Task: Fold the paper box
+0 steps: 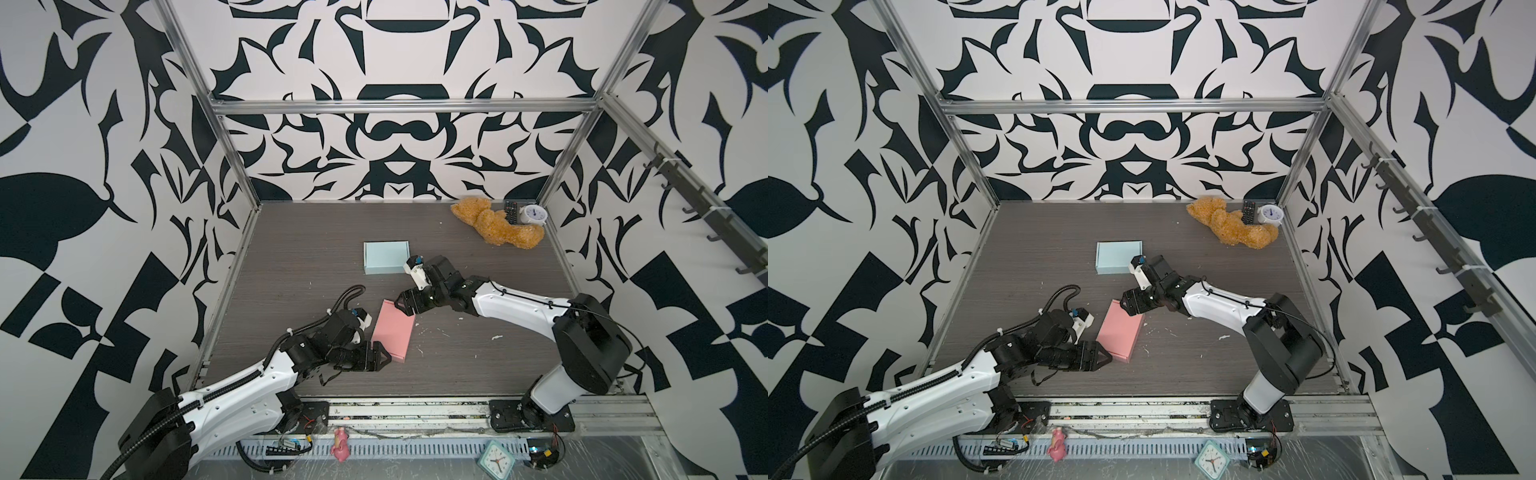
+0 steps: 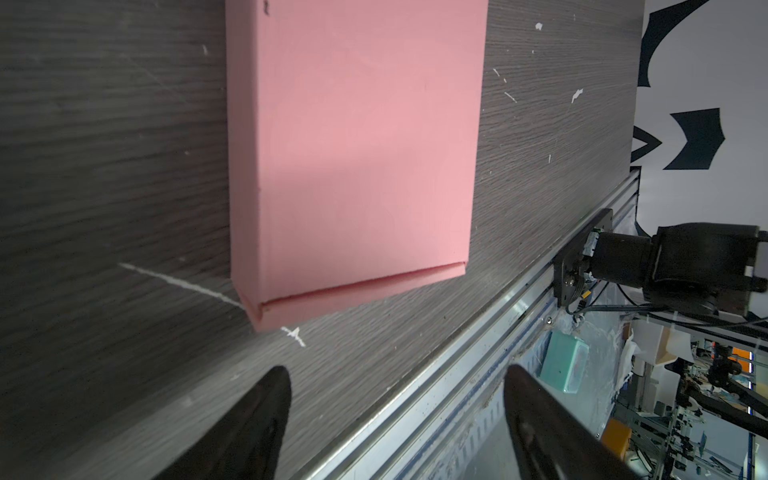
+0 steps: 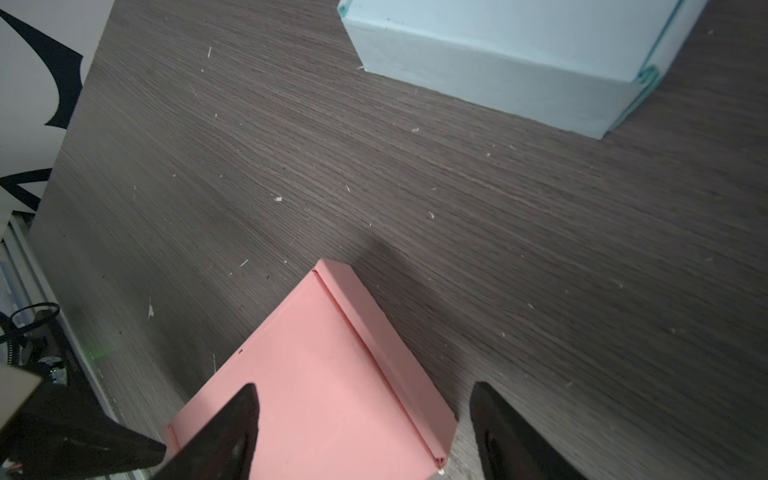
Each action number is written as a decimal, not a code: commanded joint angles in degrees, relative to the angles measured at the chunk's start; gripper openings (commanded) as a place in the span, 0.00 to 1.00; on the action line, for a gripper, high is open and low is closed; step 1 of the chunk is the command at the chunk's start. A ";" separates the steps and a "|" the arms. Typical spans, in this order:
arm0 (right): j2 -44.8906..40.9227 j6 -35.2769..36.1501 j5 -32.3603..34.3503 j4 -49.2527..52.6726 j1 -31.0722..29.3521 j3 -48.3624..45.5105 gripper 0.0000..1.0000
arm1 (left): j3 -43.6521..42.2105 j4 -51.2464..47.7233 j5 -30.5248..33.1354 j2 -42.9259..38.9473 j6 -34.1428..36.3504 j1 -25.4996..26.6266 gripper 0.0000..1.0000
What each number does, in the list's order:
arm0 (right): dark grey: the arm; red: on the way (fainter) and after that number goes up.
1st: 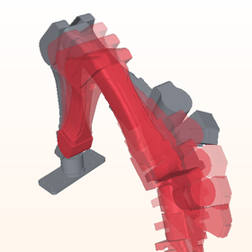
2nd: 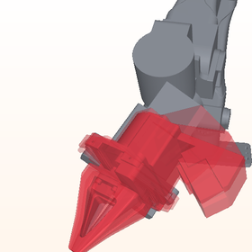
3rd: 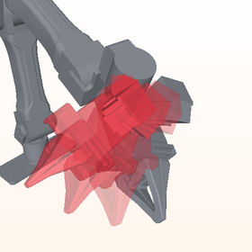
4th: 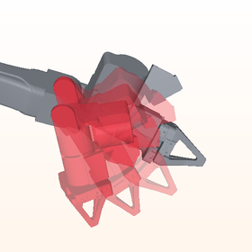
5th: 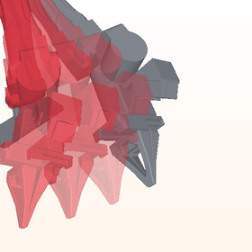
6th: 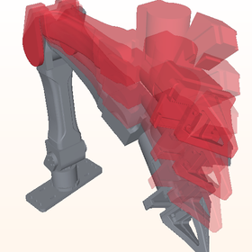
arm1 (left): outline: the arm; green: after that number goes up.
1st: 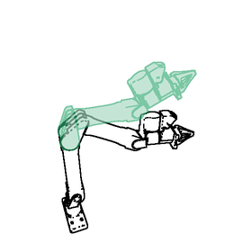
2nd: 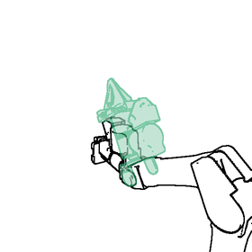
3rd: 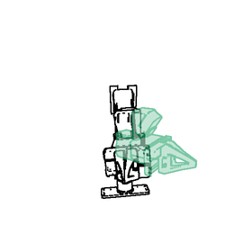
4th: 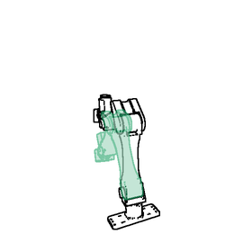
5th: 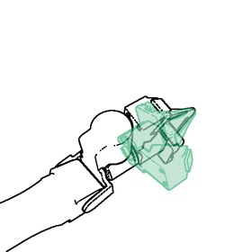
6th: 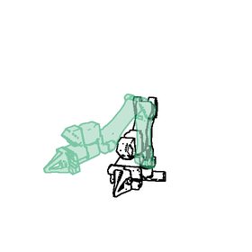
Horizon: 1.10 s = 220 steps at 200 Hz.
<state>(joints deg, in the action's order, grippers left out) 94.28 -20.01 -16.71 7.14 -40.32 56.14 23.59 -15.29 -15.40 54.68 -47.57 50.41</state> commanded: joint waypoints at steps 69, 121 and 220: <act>4.27 0.65 -5.12 -3.87 0.58 2.16 0.77 | 0.84 9.04 0.48 6.55 -0.53 0.14 0.81; 0.75 -1.43 -5.95 -6.67 0.59 -3.37 0.73 | 3.28 6.53 1.86 8.58 3.02 -0.39 0.81; -6.04 -3.72 -8.04 -9.57 0.26 -11.76 0.68 | 4.88 8.12 -3.81 12.49 8.40 -9.60 0.80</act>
<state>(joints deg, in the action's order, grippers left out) 90.41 -22.59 -22.98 -0.47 -39.57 45.43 26.28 -8.14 -16.97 66.63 -41.65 43.18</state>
